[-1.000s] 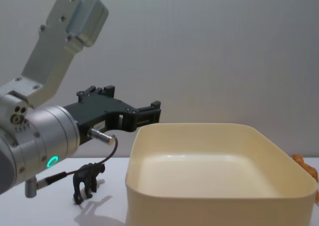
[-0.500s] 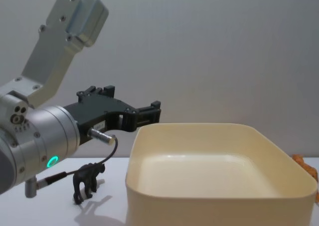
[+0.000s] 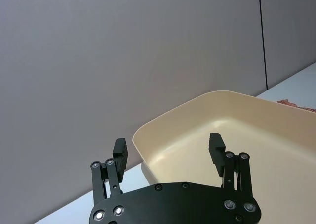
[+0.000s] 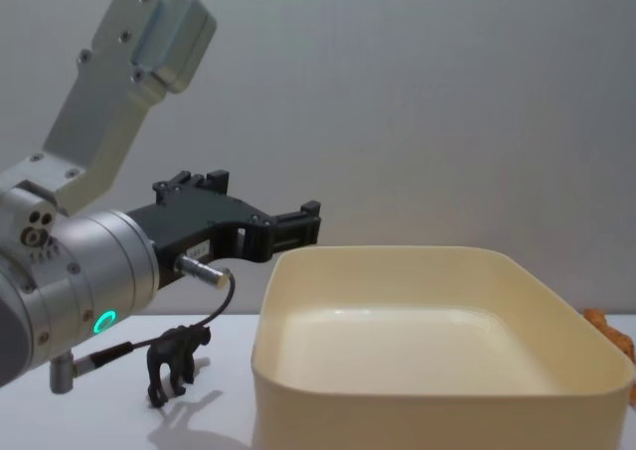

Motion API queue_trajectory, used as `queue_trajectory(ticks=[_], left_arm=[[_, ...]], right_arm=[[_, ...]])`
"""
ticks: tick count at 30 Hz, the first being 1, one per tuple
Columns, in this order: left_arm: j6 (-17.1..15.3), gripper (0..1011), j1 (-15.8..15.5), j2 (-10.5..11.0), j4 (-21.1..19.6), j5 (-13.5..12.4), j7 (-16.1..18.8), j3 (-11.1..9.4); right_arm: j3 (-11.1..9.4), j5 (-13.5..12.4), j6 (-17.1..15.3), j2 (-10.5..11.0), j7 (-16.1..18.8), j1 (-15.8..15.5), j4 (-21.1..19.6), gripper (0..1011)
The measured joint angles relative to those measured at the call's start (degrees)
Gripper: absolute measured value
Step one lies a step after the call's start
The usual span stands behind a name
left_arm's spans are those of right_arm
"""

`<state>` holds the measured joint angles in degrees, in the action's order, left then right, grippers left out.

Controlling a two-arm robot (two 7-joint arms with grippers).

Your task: Pick up the toy alternately with two hands and place it into the central storage box.

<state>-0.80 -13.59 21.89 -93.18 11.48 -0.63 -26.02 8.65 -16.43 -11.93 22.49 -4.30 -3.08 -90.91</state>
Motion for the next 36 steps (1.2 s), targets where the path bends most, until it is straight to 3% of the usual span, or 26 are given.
queue_trajectory(ticks=[6,13,21,36], left_arm=[[0.00,1001,0.00,0.00,0.00,0.00,0.00,0.00],[0.00,1001,0.00,0.00,0.00,0.00,0.00,0.00],[0.00,1001,0.00,0.00,0.00,0.00,0.00,0.00],[0.00,1001,0.00,0.00,0.00,0.00,0.00,0.00]], right_arm=[[0.03,0.17,-0.05,-0.04,-0.08,0.04,0.24,233],[0.00,0.36,0.07,-0.11,-0.12,0.06,0.39,90],[-0.17,1.23,2.48,-0.26,-0.89,0.10,0.41,64],[-1.25,3.08,10.23,-0.10,-2.60,-0.15,-2.94,64]])
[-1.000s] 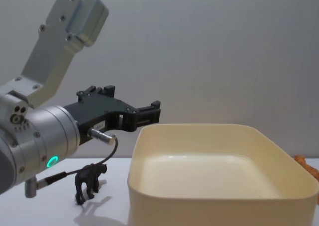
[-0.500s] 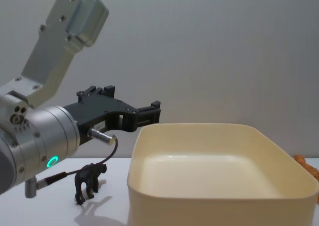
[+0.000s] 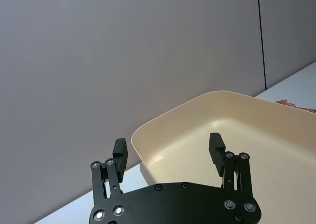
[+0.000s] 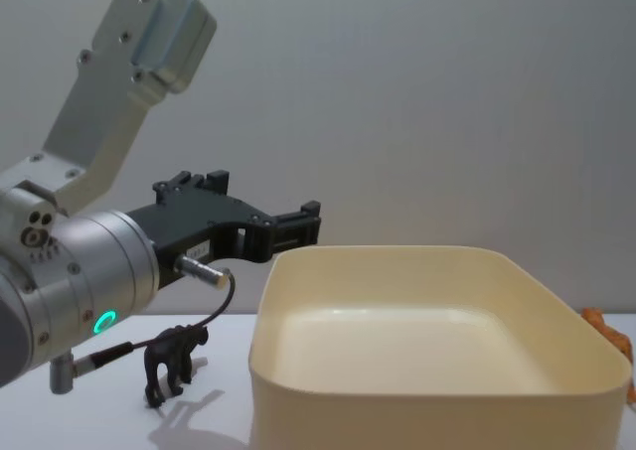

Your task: Pick up the toy alternately with two hands and place it into the central storage box.

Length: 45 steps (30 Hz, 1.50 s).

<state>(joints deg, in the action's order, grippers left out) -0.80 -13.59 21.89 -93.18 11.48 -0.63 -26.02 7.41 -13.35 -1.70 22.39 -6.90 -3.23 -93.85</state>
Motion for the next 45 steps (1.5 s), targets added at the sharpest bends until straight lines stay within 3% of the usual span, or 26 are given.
queue_trajectory(ticks=[5,14,23,32,37,45], left_arm=[[0.00,1001,0.00,0.00,0.00,0.00,0.00,0.00],[0.00,1001,0.00,0.00,0.00,0.00,0.00,0.00],[0.00,1001,0.00,0.00,0.00,0.00,0.00,0.00],[0.00,1002,0.00,0.00,0.00,0.00,0.00,0.00],[0.00,1001,0.00,0.00,0.00,0.00,0.00,0.00],[0.00,1001,0.00,0.00,0.00,0.00,0.00,0.00]], right_arm=[[-0.41,-0.21,1.77,0.17,1.04,0.14,-2.36,65],[-0.27,-1.42,2.16,-0.53,5.08,2.15,-4.32,64],[1.37,-1.90,-0.27,-3.11,10.89,6.21,-3.54,64],[4.60,-0.59,-4.85,-8.07,16.54,12.39,1.18,70],[6.61,0.61,-7.68,-11.39,19.37,16.50,5.57,188],[8.46,1.74,-9.93,-14.48,21.84,20.47,10.16,438]])
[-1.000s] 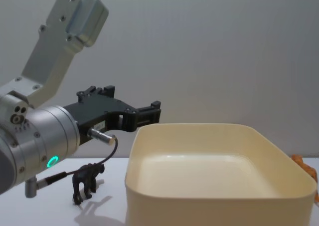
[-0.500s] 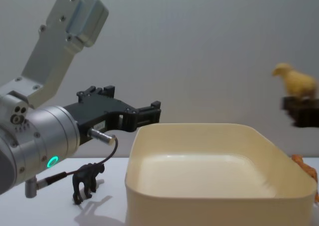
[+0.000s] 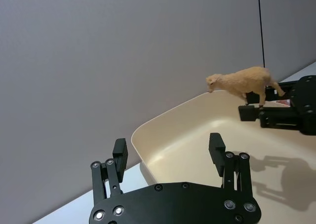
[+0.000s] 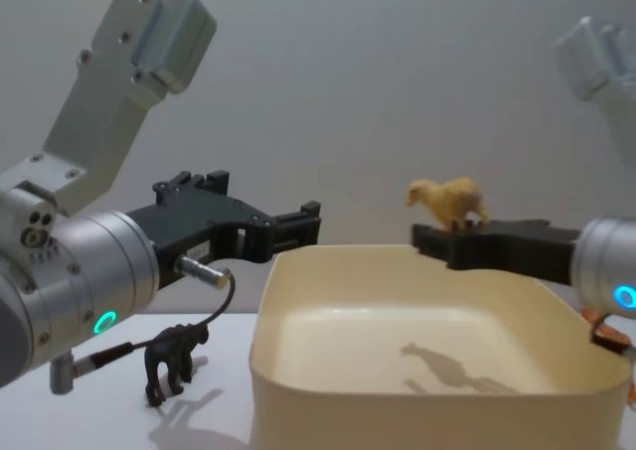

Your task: Pick up the toy alternately with two hands and place it into the central storage box.

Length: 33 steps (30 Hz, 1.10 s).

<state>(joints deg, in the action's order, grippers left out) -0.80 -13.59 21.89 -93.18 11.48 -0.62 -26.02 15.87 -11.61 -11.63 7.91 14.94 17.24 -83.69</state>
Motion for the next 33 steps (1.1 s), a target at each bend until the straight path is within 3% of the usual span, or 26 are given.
queue_trajectory(ticks=[7,8,19,24,33], left_arm=[[0.00,1001,0.00,0.00,0.00,0.00,0.00,0.00],[0.00,1001,0.00,0.00,0.00,0.00,0.00,0.00],[0.00,1002,0.00,0.00,0.00,0.00,0.00,0.00],[0.00,1001,0.00,0.00,0.00,0.00,0.00,0.00],[0.00,1001,0.00,0.00,0.00,0.00,0.00,0.00]], right_arm=[[0.89,0.68,-1.07,-1.47,1.33,1.87,2.08,639],[0.89,0.79,-1.07,-1.46,1.40,1.89,2.08,704],[0.38,4.61,-0.98,0.47,4.37,1.62,0.58,1001],[0.30,6.65,-1.53,1.19,6.57,1.81,-0.17,1001],[0.53,12.59,-2.32,2.57,13.67,3.38,-1.59,1001]])
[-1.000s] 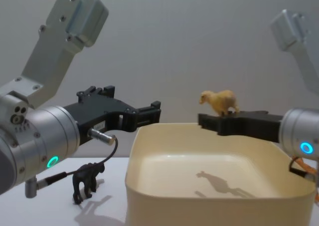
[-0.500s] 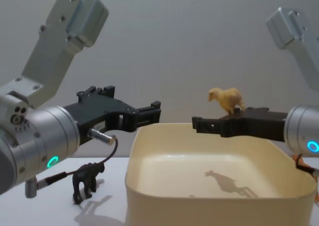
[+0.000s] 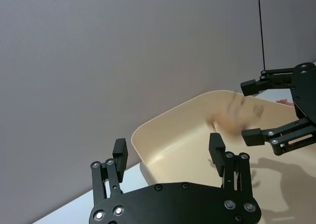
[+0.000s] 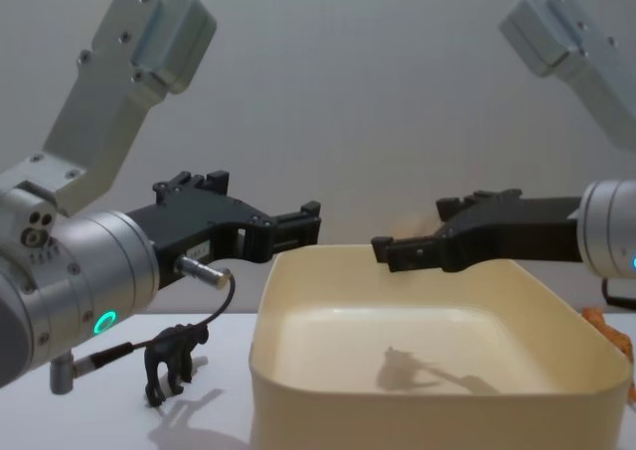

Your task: Pick up the toy alternately with two hands and place it into the central storage box.

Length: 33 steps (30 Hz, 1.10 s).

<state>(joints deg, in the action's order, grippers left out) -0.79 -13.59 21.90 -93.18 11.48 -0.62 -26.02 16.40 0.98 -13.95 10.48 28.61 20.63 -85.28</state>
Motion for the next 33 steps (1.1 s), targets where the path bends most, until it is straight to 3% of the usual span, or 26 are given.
queue_trajectory(ticks=[8,19,26,33], left_arm=[[0.00,1001,0.00,0.00,0.00,0.00,0.00,0.00],[0.00,1001,0.00,0.00,0.00,0.00,0.00,0.00],[0.00,1001,0.00,0.00,0.00,0.00,0.00,0.00],[0.00,1001,0.00,0.00,0.00,0.00,0.00,0.00]], right_arm=[[0.67,6.57,-0.06,1.12,7.69,2.06,-0.52,1001],[1.37,14.43,1.36,2.42,15.22,4.57,-0.45,1001],[1.37,18.14,2.87,3.50,16.24,5.27,-0.47,1001],[0.76,18.31,3.37,4.53,14.06,5.02,-1.17,1001]])
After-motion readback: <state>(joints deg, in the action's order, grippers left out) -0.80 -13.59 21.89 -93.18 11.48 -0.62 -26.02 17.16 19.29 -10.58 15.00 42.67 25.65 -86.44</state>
